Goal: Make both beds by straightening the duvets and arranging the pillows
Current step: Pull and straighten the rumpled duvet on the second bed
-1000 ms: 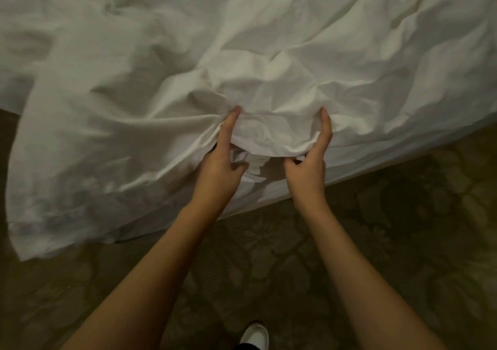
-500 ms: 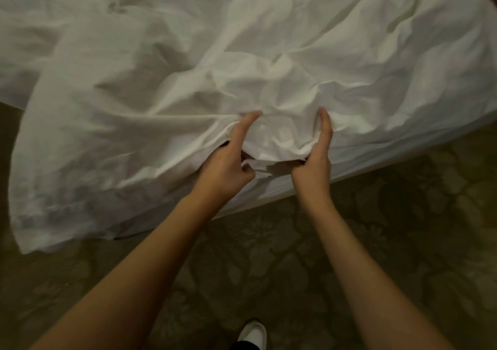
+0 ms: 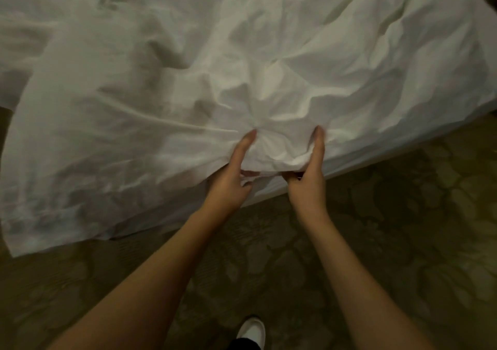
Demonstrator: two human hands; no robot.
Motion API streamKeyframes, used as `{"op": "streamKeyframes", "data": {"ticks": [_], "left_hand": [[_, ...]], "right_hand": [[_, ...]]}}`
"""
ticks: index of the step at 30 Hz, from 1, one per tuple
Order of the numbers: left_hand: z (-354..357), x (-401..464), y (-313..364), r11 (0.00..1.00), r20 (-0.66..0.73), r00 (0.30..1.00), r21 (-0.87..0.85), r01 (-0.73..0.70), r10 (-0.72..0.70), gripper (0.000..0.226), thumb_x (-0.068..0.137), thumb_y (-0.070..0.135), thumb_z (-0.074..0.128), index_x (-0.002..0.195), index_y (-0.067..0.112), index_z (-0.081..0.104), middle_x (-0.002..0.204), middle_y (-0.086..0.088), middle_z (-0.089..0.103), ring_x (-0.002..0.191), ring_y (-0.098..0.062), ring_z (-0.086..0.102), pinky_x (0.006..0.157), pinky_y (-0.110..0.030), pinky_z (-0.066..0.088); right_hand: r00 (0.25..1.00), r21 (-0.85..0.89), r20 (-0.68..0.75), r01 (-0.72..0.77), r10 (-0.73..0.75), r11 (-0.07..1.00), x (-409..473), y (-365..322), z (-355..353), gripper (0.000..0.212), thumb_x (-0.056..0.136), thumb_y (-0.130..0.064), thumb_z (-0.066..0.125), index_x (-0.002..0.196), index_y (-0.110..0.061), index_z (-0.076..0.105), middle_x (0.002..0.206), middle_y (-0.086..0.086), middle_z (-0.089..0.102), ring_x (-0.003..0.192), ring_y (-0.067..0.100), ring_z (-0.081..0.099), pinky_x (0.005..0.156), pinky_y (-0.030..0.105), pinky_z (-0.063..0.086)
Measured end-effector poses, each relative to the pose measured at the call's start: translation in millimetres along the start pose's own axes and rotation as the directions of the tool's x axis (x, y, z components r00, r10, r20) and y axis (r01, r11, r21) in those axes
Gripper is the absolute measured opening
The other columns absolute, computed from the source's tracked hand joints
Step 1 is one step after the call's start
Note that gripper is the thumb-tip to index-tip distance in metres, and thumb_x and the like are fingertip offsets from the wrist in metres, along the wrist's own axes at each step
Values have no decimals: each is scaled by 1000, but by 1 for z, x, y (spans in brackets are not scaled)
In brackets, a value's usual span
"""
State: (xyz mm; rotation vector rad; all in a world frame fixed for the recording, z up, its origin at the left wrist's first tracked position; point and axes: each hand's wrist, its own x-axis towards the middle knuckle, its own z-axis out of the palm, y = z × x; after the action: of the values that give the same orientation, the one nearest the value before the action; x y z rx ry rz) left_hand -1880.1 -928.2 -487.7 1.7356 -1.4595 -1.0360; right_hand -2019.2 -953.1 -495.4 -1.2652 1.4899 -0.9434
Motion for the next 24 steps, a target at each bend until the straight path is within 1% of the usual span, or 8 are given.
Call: {"op": "streamKeyframes", "data": {"ticks": [4, 8, 11, 14, 16, 18, 21, 24], "left_hand": [[5, -2, 5, 984, 2, 996, -154, 90, -90, 89, 83, 1, 58, 140, 57, 20, 141, -1, 44, 106, -13, 59, 91, -38, 53], [22, -18, 23, 917, -34, 992, -386, 100, -123, 82, 83, -15, 55, 145, 31, 26, 144, 11, 23, 100, 29, 42, 72, 1, 42], [39, -20, 38, 891, -23, 990, -439, 113, -137, 78, 87, -7, 57, 143, 39, 26, 146, 18, 23, 125, 12, 30, 74, 7, 34], [53, -16, 57, 854, -41, 987, -508, 116, -158, 73, 88, -2, 58, 142, 40, 31, 149, 17, 24, 134, -2, 25, 102, -17, 39], [64, -15, 67, 805, -55, 974, -575, 147, -218, 66, 87, 0, 57, 137, 39, 39, 144, 12, 33, 132, -12, 34, 107, -38, 40], [77, -12, 79, 769, -39, 973, -620, 154, -226, 60, 87, 3, 58, 129, 43, 44, 142, 0, 41, 126, -19, 43, 105, -40, 42], [97, -2, 104, 742, 6, 983, -656, 142, -184, 62, 88, 4, 59, 133, 44, 42, 146, 9, 33, 133, -15, 36, 110, -41, 36], [115, 20, 125, 700, 26, 981, -697, 155, -191, 66, 86, 0, 58, 136, 40, 41, 145, 9, 31, 132, -15, 37, 110, -39, 38]], "right_hand": [[1000, -16, -20, -18, 17, 1000, 7, 4, 6, 79, 92, -5, 59, 149, -36, 13, 127, -13, 43, 112, 1, 51, 83, 6, 36], [999, 24, -26, 41, -40, 999, 1, 6, -8, 93, 84, -4, 68, 146, -46, 11, 148, -13, 26, 130, 5, 36, 98, 16, 41], [994, 12, -71, 81, -80, 997, 3, 6, -33, 101, 81, 2, 69, 133, -64, 13, 154, -1, 24, 134, 17, 38, 101, 31, 45], [991, 24, -71, 111, -109, 994, 16, 3, -60, 103, 83, 5, 64, 127, -73, 15, 153, 3, 26, 137, 20, 36, 103, 33, 44], [988, 57, -96, 122, -117, 991, 27, -1, -78, 99, 84, 14, 55, 133, -65, 19, 152, 2, 26, 137, 23, 35, 105, 36, 43], [986, 104, -143, 104, -89, 989, 36, -4, -96, 93, 84, 20, 47, 134, -55, 21, 149, -10, 24, 140, 23, 30, 107, 45, 41], [973, 202, -230, 50, -2, 978, 50, -8, -120, 92, 82, 22, 41, 134, -53, 24, 149, -11, 24, 140, 22, 29, 106, 53, 40], [957, 275, -285, 22, 59, 961, 67, -11, -145, 80, 89, 14, 42, 145, -39, 20, 149, -6, 26, 132, 18, 39, 101, 43, 47]]}}
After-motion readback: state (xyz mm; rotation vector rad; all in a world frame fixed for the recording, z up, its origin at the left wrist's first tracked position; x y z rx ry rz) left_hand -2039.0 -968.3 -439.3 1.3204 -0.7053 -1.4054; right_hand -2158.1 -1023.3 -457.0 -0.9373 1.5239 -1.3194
